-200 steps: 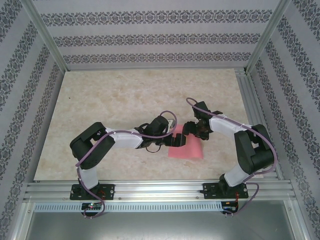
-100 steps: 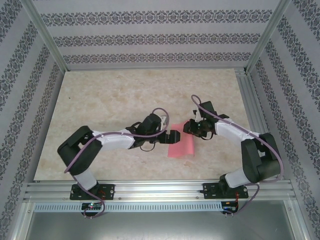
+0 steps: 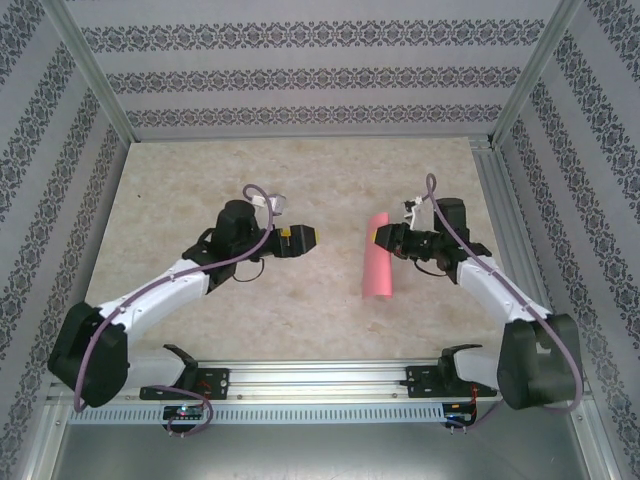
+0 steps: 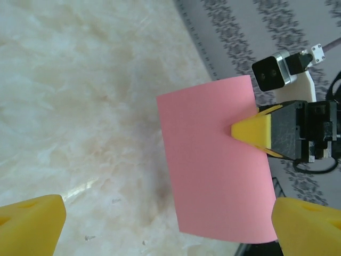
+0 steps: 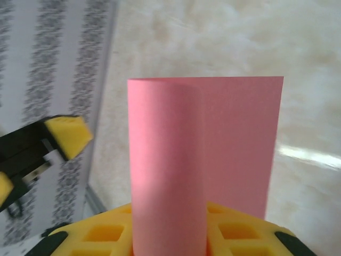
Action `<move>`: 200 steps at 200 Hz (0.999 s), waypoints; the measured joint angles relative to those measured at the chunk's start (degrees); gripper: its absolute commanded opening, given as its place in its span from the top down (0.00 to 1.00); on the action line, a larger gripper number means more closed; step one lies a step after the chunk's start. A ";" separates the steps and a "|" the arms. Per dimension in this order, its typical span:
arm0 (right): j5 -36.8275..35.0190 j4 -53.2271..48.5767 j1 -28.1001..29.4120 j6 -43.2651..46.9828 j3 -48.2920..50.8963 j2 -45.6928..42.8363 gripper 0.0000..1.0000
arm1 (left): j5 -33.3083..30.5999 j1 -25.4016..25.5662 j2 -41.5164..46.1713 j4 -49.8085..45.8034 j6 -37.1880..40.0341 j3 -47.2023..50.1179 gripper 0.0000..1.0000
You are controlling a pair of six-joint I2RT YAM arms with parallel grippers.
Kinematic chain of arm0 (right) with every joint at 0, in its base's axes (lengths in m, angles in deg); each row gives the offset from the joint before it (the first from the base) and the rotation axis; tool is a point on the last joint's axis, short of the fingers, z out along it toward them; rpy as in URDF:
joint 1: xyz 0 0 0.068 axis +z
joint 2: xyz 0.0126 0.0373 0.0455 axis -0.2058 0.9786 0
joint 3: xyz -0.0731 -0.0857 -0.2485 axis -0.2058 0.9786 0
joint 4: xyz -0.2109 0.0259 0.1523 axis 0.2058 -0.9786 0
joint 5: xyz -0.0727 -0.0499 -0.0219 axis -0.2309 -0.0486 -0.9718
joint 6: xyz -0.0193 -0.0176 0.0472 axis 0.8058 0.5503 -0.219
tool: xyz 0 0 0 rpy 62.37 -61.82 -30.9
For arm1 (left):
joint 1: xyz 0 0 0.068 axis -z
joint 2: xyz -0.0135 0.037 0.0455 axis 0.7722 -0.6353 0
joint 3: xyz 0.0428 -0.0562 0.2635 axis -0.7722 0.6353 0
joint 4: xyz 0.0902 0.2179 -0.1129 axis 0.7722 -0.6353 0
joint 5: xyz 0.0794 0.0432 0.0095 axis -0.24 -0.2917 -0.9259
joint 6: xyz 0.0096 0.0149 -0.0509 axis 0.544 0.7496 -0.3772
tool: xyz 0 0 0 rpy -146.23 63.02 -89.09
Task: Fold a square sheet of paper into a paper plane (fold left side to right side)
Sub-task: Pick up the square sheet of paper from the center of the table, then place a square sheet of paper at the center of the table.
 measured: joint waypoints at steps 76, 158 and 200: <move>10.82 3.74 0.17 -2.34 -11.67 -12.74 0.73 | 15.82 -0.90 1.49 1.27 5.46 -9.20 0.00; 12.72 5.03 9.07 -2.84 -21.42 -14.10 0.73 | 28.57 1.99 -0.11 7.61 5.60 -13.94 0.14; 11.37 4.15 9.90 -1.70 -21.97 -12.20 0.72 | 30.80 4.04 0.22 8.74 6.51 -14.95 0.70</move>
